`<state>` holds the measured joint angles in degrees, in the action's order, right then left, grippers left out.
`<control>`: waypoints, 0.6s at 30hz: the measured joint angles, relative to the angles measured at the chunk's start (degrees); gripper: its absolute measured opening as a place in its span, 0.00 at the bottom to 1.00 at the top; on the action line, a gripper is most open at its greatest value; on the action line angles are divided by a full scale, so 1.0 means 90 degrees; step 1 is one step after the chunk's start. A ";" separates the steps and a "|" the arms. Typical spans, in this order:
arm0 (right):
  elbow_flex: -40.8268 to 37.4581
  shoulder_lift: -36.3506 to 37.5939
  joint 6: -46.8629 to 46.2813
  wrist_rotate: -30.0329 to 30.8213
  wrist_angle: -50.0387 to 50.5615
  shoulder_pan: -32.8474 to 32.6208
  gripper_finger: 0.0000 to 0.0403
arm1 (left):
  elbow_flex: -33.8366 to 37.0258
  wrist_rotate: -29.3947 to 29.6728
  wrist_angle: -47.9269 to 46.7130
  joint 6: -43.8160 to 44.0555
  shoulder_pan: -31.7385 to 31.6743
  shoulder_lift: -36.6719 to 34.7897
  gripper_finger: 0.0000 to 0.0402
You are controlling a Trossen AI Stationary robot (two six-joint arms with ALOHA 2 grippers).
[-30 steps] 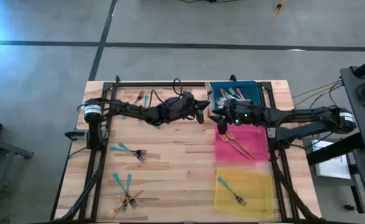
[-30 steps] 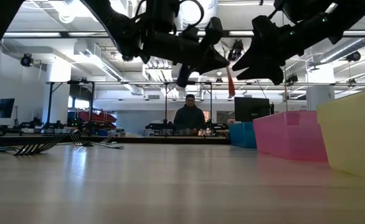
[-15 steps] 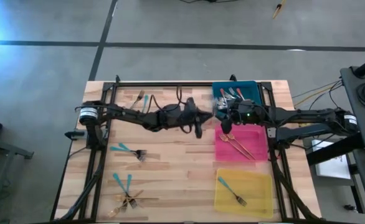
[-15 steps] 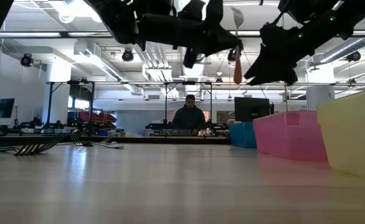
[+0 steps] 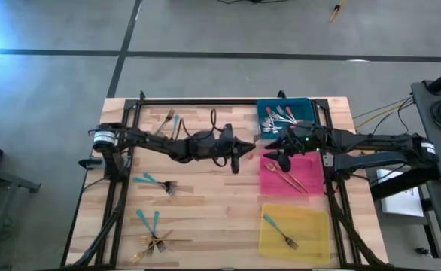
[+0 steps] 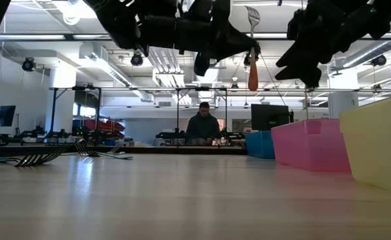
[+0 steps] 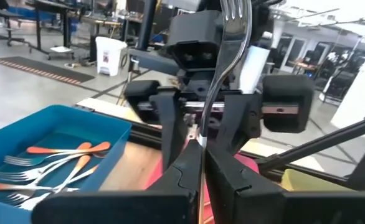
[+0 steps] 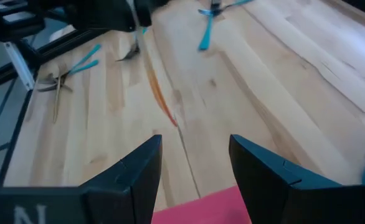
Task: Sort silverware by color (type)
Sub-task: Put the orange fork into the blue bin
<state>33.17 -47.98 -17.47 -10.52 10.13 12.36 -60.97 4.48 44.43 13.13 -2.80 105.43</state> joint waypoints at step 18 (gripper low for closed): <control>0.0015 -0.0936 0.0342 -0.0384 -0.1362 -0.0012 0.44 | 0.0012 0.0176 0.0116 0.0104 0.0013 0.0002 0.00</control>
<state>33.30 -56.40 -14.39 -13.98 -2.13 12.25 -60.86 6.07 45.47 14.06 -2.68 105.45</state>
